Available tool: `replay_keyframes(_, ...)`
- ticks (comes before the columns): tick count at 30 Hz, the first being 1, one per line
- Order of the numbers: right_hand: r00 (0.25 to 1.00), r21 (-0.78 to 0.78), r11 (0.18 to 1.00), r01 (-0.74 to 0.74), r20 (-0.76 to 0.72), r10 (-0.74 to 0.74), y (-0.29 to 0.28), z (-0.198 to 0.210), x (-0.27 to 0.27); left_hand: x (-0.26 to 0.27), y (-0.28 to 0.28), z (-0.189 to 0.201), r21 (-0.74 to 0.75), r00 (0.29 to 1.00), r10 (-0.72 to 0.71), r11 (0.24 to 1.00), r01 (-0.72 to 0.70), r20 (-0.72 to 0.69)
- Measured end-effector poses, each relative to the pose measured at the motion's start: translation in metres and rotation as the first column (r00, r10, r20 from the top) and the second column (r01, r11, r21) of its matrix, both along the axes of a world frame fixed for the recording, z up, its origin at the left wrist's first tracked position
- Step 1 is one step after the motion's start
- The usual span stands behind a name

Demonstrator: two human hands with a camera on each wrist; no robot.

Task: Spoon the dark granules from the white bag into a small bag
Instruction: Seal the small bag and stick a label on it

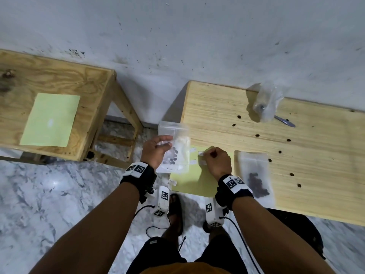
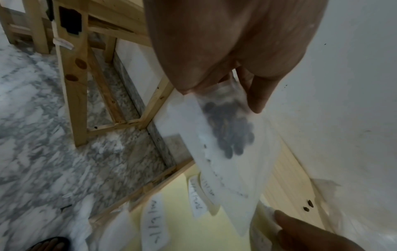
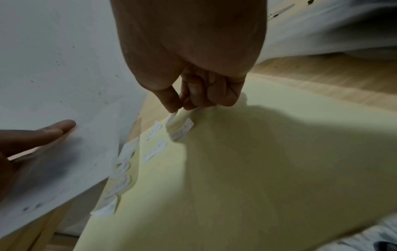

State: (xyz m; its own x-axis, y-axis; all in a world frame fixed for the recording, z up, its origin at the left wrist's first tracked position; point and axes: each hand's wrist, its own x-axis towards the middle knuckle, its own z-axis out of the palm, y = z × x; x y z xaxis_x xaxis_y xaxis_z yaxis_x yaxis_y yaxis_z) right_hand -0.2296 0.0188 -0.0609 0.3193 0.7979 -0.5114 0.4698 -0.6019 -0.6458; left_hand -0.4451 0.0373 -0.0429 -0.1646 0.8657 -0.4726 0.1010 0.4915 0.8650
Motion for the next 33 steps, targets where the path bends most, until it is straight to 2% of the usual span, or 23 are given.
replay_keyframes(2, 0.998, 0.038, 0.999, 0.032, -0.047, -0.030, -0.001, 0.005, 0.001, 0.002, -0.001, 0.003, 0.002, 0.999, 0.032, 0.999, -0.032, -0.002)
replay_keyframes(6, 0.954, 0.165, 0.961, 0.221, -0.243, -0.177, -0.002, 0.025, 0.000, 0.011, -0.001, 0.013, 0.021, 0.999, 0.033, 0.999, -0.033, 0.000)
replay_keyframes(9, 0.904, 0.244, 0.936, 0.252, -0.403, -0.139, 0.002, 0.049, -0.008, 0.018, -0.001, 0.023, 0.055, 0.999, -0.036, 0.998, 0.037, -0.027)
replay_keyframes(11, 0.883, 0.281, 0.935, 0.215, -0.464, -0.064, 0.007, 0.063, -0.017, 0.023, 0.000, 0.027, 0.091, 0.996, -0.087, 0.992, 0.088, -0.011)
replay_keyframes(14, 0.898, 0.325, 0.931, 0.166, -0.440, -0.007, 0.014, 0.075, -0.030, 0.031, 0.001, 0.034, 0.139, 0.991, -0.118, 0.984, 0.107, 0.069)
replay_keyframes(17, 0.947, 0.346, 0.930, 0.126, -0.321, -0.009, 0.015, 0.076, -0.037, 0.038, 0.000, 0.040, 0.134, 0.985, -0.128, 0.985, 0.112, 0.116)
replay_keyframes(22, 0.995, 0.407, 0.913, 0.041, -0.098, -0.001, 0.011, 0.076, -0.041, 0.039, -0.002, 0.043, 0.171, 0.977, -0.183, 0.972, 0.164, 0.106)
replay_keyframes(26, 1.000, 0.410, 0.912, -0.013, -0.006, 0.017, 0.009, 0.080, -0.042, 0.040, -0.001, 0.044, 0.183, 0.979, -0.171, 0.972, 0.148, 0.115)
replay_keyframes(29, 1.000, 0.439, 0.898, 0.022, -0.002, -0.023, 0.009, 0.078, -0.038, 0.039, 0.000, 0.044, 0.169, 0.982, -0.151, 0.977, 0.131, 0.110)
replay_keyframes(33, 0.975, 0.329, 0.935, 0.136, -0.213, -0.067, 0.012, 0.075, -0.029, 0.038, 0.001, 0.039, 0.183, 0.988, -0.141, 0.975, 0.127, 0.063)
